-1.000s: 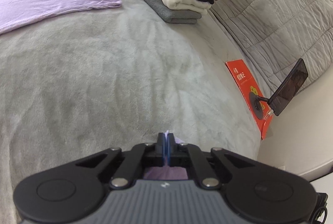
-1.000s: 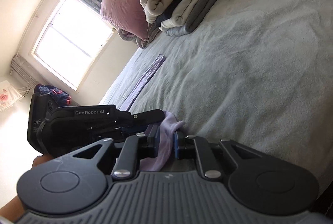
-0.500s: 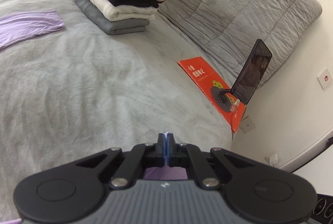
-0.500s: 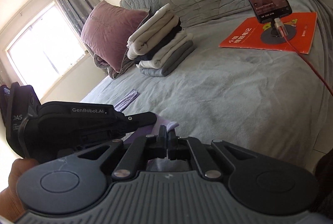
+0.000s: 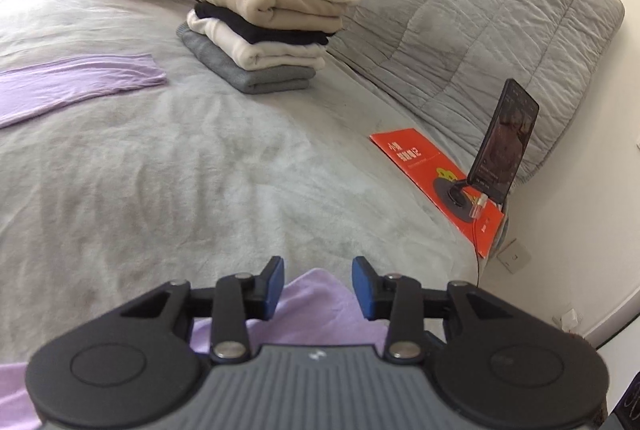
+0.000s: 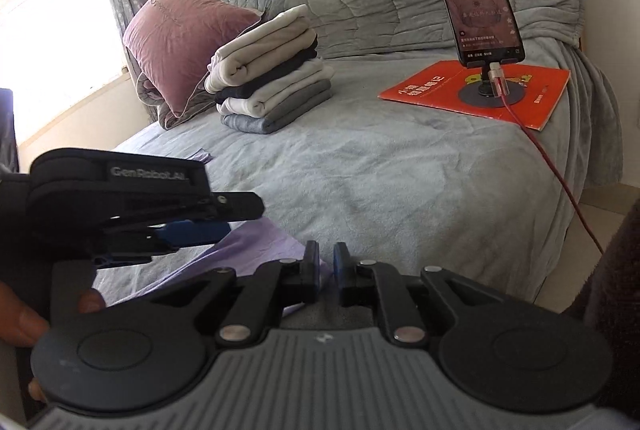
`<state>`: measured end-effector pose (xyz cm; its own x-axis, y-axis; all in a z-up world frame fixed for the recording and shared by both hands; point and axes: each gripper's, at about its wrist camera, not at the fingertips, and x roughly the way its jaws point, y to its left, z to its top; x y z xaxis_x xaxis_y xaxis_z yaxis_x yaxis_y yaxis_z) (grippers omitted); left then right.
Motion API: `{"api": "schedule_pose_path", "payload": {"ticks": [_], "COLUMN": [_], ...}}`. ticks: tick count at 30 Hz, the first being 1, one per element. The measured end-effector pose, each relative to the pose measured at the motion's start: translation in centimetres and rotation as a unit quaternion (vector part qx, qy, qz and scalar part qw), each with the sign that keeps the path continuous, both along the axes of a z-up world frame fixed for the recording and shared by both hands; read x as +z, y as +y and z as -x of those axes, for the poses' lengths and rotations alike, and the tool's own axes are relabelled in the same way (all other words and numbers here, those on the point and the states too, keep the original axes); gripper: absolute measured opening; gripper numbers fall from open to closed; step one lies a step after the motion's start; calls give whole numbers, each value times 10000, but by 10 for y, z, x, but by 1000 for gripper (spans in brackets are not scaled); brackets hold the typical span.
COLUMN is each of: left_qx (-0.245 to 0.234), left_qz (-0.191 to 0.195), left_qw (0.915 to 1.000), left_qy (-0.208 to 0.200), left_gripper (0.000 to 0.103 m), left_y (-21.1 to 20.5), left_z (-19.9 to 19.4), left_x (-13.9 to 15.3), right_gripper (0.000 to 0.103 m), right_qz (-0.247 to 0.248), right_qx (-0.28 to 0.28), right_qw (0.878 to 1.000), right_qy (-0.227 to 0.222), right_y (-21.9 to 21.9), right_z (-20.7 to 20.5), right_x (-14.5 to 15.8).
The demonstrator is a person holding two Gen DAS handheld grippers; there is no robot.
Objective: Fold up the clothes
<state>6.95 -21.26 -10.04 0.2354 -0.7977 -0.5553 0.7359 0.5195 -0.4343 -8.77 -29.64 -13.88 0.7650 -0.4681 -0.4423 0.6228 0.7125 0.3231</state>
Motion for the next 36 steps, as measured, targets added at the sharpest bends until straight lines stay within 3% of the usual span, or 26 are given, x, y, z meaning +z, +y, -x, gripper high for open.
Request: {"api": "schedule_pose_path", "payload": {"ticks": [6,9,16,25,30,36], "left_qx": [820,1280,2501,3527,4298,5115], "left_qz": [-404,-647,-882,-767,-757,-505], "left_qw": [9949,9879,9633,9324,8997,8564], "left_qy": [-425,-582,-420,-171,16,491], "left_gripper": [47,51,53,53,53,47], "left_y": [55,86,168,253,300,350], "left_z": [7,9,12,36,46,40], "left_x": [15,21,21,10,5,-6], "right_gripper": [18,36,37,37,37,37], "right_qz": [184,369,799,1191,1387,1691], "right_qx": [77,188,886,2201,3062,4133], "right_qw": [9998,9991,9928,9680,9416,8941], "right_qy": [79,52,39,165,204,345], "right_y": [10,21,59,117,148,187], "right_z": [-1,-2,-11,-25,-31,-34], "right_x": [3,7,16,14,12,7]}}
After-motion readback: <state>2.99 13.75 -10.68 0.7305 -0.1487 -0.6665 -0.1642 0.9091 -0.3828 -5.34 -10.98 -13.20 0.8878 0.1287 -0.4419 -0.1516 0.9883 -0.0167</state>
